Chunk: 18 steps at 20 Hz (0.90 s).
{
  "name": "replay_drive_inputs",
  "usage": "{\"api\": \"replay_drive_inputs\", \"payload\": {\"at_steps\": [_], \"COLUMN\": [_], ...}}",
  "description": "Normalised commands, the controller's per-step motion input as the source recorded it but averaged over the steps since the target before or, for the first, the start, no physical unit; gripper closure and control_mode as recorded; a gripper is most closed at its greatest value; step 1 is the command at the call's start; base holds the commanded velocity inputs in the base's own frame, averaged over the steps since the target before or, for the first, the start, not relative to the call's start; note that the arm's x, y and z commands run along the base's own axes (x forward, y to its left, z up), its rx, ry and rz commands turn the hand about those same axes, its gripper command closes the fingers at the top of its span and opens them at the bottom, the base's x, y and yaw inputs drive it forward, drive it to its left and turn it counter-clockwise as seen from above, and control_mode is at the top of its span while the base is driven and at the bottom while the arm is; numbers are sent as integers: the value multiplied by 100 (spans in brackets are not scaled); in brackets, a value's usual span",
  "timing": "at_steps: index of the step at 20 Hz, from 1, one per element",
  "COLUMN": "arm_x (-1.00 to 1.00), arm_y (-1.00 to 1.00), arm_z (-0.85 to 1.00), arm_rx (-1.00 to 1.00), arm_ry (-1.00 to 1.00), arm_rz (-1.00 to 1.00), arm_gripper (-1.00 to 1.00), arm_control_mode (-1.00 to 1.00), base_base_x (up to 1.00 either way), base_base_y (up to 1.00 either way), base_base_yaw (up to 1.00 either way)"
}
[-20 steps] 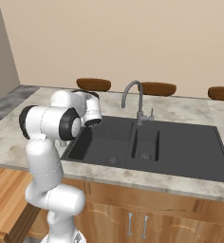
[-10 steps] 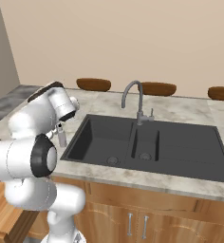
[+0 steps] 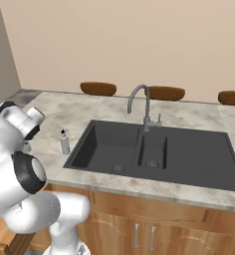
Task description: Restock the sink supplies by placing the sponge and soap dispenser on the counter and next to the sink. Make sure the soap dispenser is upright.
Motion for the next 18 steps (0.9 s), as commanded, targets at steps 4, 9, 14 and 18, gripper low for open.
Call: {"api": "replay_drive_inputs", "payload": {"at_steps": [4,9,14,18], "arm_x": [-5,-79,-91,-35], "arm_y": [65,49,2,0], "arm_z": [-97,-71,-48,-48], "arm_rx": [-40,-31,-5,0], "arm_ry": [3,-14,-30,-9], "arm_rz": [8,11,10,6], "arm_gripper": [-100,-100,-100,-100], "arm_control_mode": [-100,-100,-100,-100], "base_base_x": [0,0,0,0], "base_base_y": [0,0,0,0], "base_base_yaw": [0,0,0,0]}}
